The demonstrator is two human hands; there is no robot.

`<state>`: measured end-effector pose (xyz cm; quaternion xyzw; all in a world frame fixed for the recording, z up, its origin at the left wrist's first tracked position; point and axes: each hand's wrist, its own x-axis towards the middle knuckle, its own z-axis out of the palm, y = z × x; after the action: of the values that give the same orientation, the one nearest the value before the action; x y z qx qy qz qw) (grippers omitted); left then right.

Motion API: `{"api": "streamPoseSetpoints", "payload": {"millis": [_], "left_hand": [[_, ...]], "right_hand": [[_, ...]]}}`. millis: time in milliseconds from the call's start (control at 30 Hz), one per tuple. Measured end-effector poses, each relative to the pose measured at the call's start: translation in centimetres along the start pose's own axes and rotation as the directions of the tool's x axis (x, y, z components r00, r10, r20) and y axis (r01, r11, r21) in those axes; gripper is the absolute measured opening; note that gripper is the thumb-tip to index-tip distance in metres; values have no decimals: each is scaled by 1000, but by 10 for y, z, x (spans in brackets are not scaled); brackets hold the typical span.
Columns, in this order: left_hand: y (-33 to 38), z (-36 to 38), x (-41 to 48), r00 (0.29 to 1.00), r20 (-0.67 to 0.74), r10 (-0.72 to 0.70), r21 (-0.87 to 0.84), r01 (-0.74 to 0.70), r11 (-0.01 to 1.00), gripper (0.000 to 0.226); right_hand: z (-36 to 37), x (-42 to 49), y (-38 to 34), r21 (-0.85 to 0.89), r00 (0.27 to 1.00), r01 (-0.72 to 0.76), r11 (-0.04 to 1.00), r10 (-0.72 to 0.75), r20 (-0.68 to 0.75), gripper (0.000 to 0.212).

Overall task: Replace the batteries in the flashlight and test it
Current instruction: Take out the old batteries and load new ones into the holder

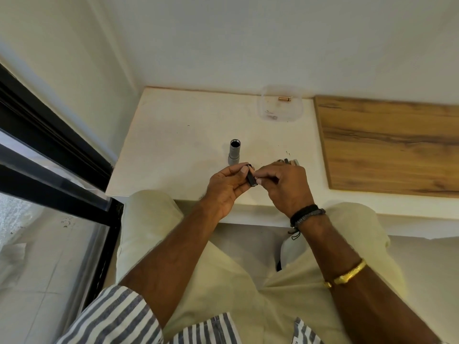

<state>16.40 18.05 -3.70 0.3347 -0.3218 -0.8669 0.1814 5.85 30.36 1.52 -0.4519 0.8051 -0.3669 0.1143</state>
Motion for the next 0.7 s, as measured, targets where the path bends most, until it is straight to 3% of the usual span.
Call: {"api": "streamPoseSetpoints", "payload": {"millis": [167,467,567,700], "left_hand": [[1,-3,0,1000,-3,-16,-2,16,1000,17],[1,0,2,1000,7,-25,-4,25,1000,18],[1,3,6,998,0,-56,-76,56,996,18],[-2,7,10,995,23,-96,-101,98,990,24]], "right_hand": [[1,3,4,72,995,-98,993,96,35,14],[5,9,13,82,991,-94,992,86,100,13],[3,13,20,220,990,-132,967,139,-15,12],[-1,32,33,483,934,-264,835,345,-87,14]]}}
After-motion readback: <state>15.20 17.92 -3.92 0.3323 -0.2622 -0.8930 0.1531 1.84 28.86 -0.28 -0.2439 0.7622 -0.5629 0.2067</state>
